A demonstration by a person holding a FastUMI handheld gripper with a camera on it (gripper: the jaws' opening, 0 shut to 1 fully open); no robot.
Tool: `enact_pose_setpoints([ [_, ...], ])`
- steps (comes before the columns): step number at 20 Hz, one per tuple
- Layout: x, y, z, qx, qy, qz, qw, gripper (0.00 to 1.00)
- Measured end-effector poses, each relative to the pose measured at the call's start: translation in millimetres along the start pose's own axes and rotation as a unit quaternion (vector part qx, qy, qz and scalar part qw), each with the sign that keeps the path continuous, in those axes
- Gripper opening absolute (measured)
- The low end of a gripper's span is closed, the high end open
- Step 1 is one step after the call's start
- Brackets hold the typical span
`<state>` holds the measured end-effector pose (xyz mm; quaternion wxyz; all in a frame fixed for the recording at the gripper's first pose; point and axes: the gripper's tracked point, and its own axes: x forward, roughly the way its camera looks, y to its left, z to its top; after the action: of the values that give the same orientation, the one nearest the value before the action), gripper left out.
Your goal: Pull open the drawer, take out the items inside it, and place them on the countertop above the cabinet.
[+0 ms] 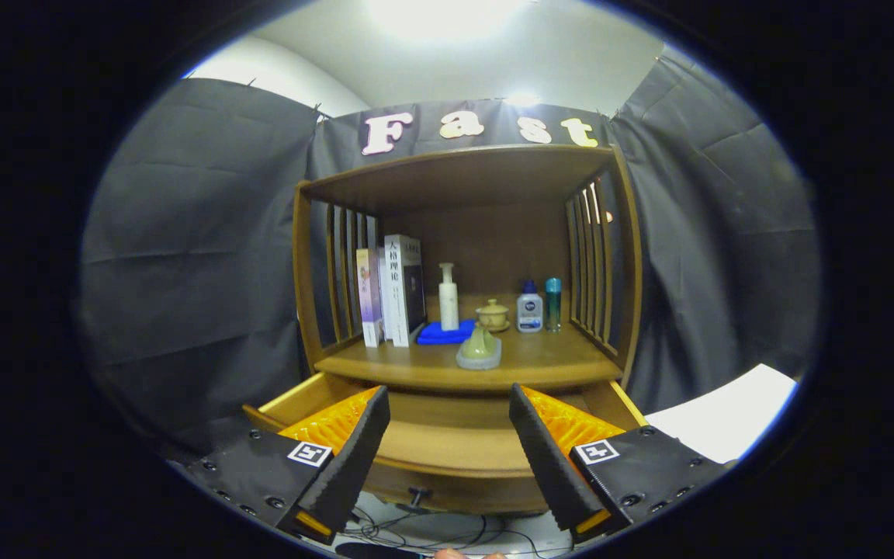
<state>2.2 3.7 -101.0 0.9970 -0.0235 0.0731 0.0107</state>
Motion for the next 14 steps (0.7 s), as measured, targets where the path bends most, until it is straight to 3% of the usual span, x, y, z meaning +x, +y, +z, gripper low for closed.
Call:
enact_pose_setpoints([
  [4,-12,-2,-34,-0.032,0.006,-0.031,0.999,0.98],
  [14,-3,7,-101,-0.027,0.04,-0.005,0.999,1.0],
])
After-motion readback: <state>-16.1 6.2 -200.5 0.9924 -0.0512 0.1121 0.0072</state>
